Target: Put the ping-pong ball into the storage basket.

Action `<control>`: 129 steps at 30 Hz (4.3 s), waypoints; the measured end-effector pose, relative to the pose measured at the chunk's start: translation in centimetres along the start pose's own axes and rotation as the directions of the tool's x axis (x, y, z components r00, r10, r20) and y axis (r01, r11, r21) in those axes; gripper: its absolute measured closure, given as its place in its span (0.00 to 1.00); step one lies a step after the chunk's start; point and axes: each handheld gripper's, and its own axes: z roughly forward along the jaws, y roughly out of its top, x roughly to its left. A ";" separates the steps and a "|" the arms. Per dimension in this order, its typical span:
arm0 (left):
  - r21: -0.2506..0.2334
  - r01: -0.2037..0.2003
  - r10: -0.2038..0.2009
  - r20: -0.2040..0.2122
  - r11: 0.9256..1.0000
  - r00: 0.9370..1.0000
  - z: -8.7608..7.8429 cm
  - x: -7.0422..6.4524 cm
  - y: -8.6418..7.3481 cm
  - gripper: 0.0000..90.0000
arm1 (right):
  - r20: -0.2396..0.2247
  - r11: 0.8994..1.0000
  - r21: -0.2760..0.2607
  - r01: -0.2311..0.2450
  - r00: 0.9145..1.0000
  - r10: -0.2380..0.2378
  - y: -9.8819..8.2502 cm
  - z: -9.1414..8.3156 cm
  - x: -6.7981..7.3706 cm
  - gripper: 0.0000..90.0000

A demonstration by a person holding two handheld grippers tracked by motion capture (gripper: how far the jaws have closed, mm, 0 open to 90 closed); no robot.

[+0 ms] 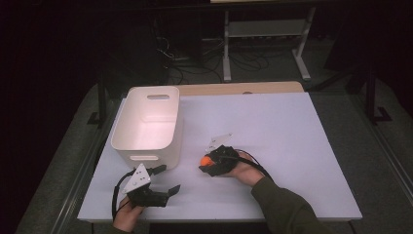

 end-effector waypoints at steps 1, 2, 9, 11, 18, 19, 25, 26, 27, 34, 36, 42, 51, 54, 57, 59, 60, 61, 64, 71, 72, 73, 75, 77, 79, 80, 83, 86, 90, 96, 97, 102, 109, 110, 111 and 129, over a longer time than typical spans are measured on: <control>0.000 0.000 0.000 0.000 1.000 1.000 0.0 0.0 0.0 0.16 | -0.001 1.000 -0.001 0.000 1.000 0.000 0.1 0.0 0.0 0.55; -0.001 -0.001 0.001 0.000 1.000 1.000 0.0 0.0 0.0 0.16 | -0.002 1.000 -0.002 -0.001 1.000 0.001 0.1 0.0 0.1 0.55; 0.000 -0.001 0.001 0.000 1.000 1.000 0.0 0.0 0.0 0.16 | -0.008 1.000 -0.008 0.000 1.000 0.000 0.4 -0.1 0.2 0.55; 0.000 -0.002 0.002 -0.001 1.000 1.000 0.0 0.0 0.0 0.16 | -0.010 1.000 -0.010 0.002 1.000 -0.002 0.5 -0.2 0.2 0.55; 0.000 -0.002 0.002 0.000 1.000 1.000 0.0 0.0 0.0 0.16 | -0.016 1.000 -0.013 -0.001 1.000 0.001 0.7 -0.5 0.2 0.55; 0.000 -0.002 0.002 0.000 1.000 1.000 0.0 0.0 0.0 0.16 | -0.017 1.000 -0.013 -0.001 1.000 0.001 0.7 -0.5 0.2 0.55; 0.000 -0.001 0.001 0.000 1.000 1.000 0.0 0.0 0.0 0.16 | -0.020 1.000 -0.015 -0.009 1.000 0.009 1.0 -0.9 0.2 0.55; 0.000 -0.001 0.001 0.000 1.000 1.000 0.0 0.0 0.0 0.16 | -0.018 1.000 -0.018 -0.008 1.000 0.007 1.0 -1.0 0.1 0.55; 0.001 -0.002 0.002 0.000 1.000 1.000 0.0 0.0 0.0 0.16 | -0.018 1.000 -0.020 -0.008 1.000 0.008 1.0 -1.1 0.1 0.55; 0.001 -0.002 0.002 0.000 1.000 1.000 0.0 0.0 0.0 0.16 | -0.012 1.000 -0.022 -0.013 1.000 0.013 1.3 -1.5 0.0 0.55; 0.001 -0.002 0.002 -0.001 1.000 1.000 0.0 0.0 0.0 0.16 | -0.012 1.000 -0.023 -0.015 1.000 0.014 1.4 -1.6 0.0 0.55; -0.001 0.000 0.000 0.000 1.000 1.000 0.0 0.0 0.0 0.16 | -0.011 1.000 -0.025 -0.018 1.000 0.018 1.5 -2.0 -0.1 0.55; 0.000 0.000 0.000 0.000 1.000 1.000 0.0 0.0 0.0 0.16 | -0.005 0.999 -0.027 -0.022 1.000 0.022 1.9 -2.7 -0.2 0.55; -0.001 0.001 -0.001 0.001 1.000 1.000 0.0 0.0 0.0 0.16 | -0.003 0.999 -0.032 -0.022 1.000 0.022 2.1 -3.0 -0.3 0.55; 0.001 0.002 -0.002 0.002 1.000 1.000 0.0 0.1 0.0 0.16 | 0.001 0.999 -0.036 -0.018 1.000 0.018 2.4 -3.4 -0.4 0.55; 0.002 0.001 -0.001 0.002 1.000 1.000 0.0 0.0 0.0 0.16 | 0.002 0.999 -0.036 -0.020 1.000 0.020 2.6 -3.6 -0.4 0.55; 0.002 0.000 0.000 0.002 1.000 1.000 0.0 0.0 0.0 0.16 | 0.002 0.999 -0.037 -0.017 1.000 0.017 2.7 -3.8 -0.5 0.55; 0.002 0.001 -0.001 0.002 1.000 1.000 0.0 0.0 0.0 0.16 | -0.001 0.999 -0.040 -0.020 1.000 0.020 2.8 -3.9 -0.5 0.55; 0.003 0.001 -0.001 0.002 1.000 1.000 0.0 0.0 0.0 0.16 | -0.009 0.998 -0.052 -0.021 1.000 0.021 3.2 -4.4 -0.5 0.55; 0.001 -0.001 0.001 0.002 1.000 1.000 0.0 0.1 0.0 0.16 | -0.008 0.998 -0.055 -0.008 1.000 0.008 4.1 -5.0 -0.5 0.55; 0.002 0.000 0.000 0.001 1.000 1.000 0.0 0.0 0.0 0.16 | -0.007 0.999 -0.054 -0.005 1.000 0.005 4.2 -5.1 -0.5 0.55; 0.000 0.000 0.000 0.001 1.000 1.000 0.0 0.0 0.0 0.16 | -0.007 0.999 -0.053 -0.007 1.000 0.006 4.3 -5.2 -0.5 0.55; 0.001 0.000 0.000 0.001 1.000 1.000 0.0 0.0 0.0 0.16 | -0.008 0.998 -0.057 -0.002 1.000 0.001 4.6 -5.4 -0.6 0.55; 0.000 -0.001 0.001 0.001 1.000 1.000 0.0 0.0 0.0 0.16 | -0.008 0.998 -0.059 -0.005 1.000 0.005 4.8 -5.6 -0.6 0.55; -0.001 0.000 0.000 0.001 1.000 1.000 0.0 0.0 0.0 0.16 | -0.008 0.998 -0.061 -0.004 1.000 0.004 5.0 -5.7 -0.6 0.55; 0.000 0.000 0.000 0.001 1.000 1.000 0.0 0.0 0.0 0.16 | -0.008 0.998 -0.064 -0.001 1.000 0.000 5.1 -5.8 -0.7 0.55; 0.002 -0.001 0.001 0.001 1.000 1.000 0.0 0.0 0.0 0.16 | -0.013 0.998 -0.066 -0.001 1.000 0.000 5.4 -6.0 -0.7 0.55; -0.001 0.000 0.000 0.001 1.000 1.000 0.0 0.0 0.0 0.16 | -0.016 0.998 -0.066 -0.002 1.000 0.001 5.7 -6.2 -0.7 0.55; -0.002 0.001 -0.001 0.001 1.000 1.000 0.0 0.0 0.0 0.16 | -0.019 0.998 -0.069 0.001 1.000 -0.003 6.2 -6.4 -0.7 0.55; -0.001 0.000 0.000 0.001 1.000 1.000 0.0 0.0 0.0 0.16 | -0.016 0.997 -0.074 0.012 1.000 -0.013 7.0 -6.8 -0.7 0.55; -0.002 0.001 -0.001 0.001 1.000 1.000 0.0 0.0 0.0 0.16 | -0.015 0.997 -0.076 0.012 1.000 -0.013 7.1 -6.9 -0.7 0.55; -0.002 0.000 0.000 0.000 1.000 1.000 0.0 0.0 0.0 0.16 | -0.011 0.997 -0.079 0.016 1.000 -0.017 7.8 -7.1 -0.7 0.55; -0.003 0.000 0.000 0.001 1.000 1.000 0.0 0.0 0.0 0.16 | -0.010 0.996 -0.091 0.026 1.000 -0.027 8.8 -7.3 -0.7 0.55; -0.002 0.001 -0.001 0.001 1.000 1.000 0.0 0.0 0.0 0.16 | -0.010 0.996 -0.092 0.022 1.000 -0.023 9.0 -7.4 -0.7 0.55; -0.003 0.001 -0.001 0.002 1.000 1.000 0.0 0.0 0.0 0.16 | -0.011 0.995 -0.095 0.025 1.000 -0.026 9.1 -7.4 -0.7 0.55; -0.004 0.000 0.000 0.000 1.000 1.000 0.0 0.0 0.0 0.16 | -0.018 0.992 -0.120 0.049 0.999 -0.051 11.9 -7.6 -0.4 0.55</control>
